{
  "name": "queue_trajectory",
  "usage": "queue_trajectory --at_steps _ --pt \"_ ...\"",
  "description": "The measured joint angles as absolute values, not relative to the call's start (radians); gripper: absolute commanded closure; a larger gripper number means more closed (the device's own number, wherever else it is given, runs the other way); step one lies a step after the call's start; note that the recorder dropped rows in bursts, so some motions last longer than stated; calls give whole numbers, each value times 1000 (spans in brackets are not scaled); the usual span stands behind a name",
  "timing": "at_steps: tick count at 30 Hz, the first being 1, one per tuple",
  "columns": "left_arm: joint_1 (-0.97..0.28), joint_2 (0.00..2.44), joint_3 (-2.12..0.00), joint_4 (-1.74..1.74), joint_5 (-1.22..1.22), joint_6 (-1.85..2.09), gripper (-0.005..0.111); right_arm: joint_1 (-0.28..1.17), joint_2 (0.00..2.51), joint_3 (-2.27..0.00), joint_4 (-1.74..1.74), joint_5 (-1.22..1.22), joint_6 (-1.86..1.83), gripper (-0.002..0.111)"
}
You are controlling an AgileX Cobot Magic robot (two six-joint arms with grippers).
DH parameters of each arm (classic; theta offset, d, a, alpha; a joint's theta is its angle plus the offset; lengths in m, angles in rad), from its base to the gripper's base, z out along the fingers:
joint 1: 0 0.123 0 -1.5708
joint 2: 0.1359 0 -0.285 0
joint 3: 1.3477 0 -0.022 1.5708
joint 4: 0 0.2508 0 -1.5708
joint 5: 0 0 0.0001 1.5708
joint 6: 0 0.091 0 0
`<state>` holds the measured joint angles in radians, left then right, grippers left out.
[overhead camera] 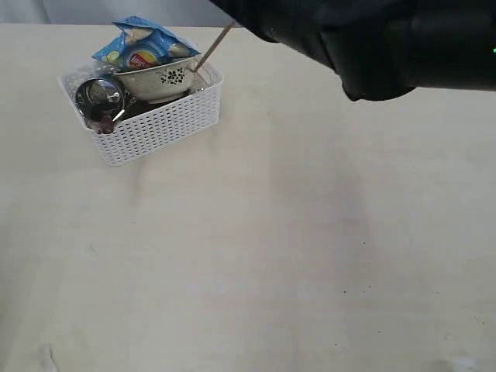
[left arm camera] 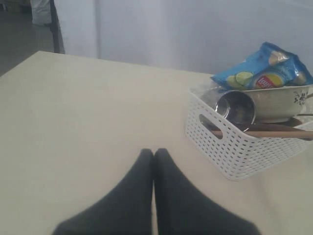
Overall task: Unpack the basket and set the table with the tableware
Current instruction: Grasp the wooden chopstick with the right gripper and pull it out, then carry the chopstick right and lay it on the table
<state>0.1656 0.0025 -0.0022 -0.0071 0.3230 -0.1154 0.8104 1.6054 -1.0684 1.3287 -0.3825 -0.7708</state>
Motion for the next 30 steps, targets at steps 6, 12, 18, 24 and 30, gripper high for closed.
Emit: queue_trajectory --at_steps 6,12,18,24,30 --pt "166 2 -2 -7 323 -115 107 810 1481 -1066 1460 -328 -1030 109" --pt "166 2 -2 0 323 -115 107 810 1308 -1066 1698 -464 -1501 109" --pt "166 2 -2 0 323 -115 107 810 1170 -1060 1731 -829 -1841 109" --pt "166 2 -2 0 323 -115 107 796 1125 -1060 1740 -1077 -2088 109" --pt "166 2 -2 0 323 -115 107 660 1128 -1060 1746 -1084 -2115 109"
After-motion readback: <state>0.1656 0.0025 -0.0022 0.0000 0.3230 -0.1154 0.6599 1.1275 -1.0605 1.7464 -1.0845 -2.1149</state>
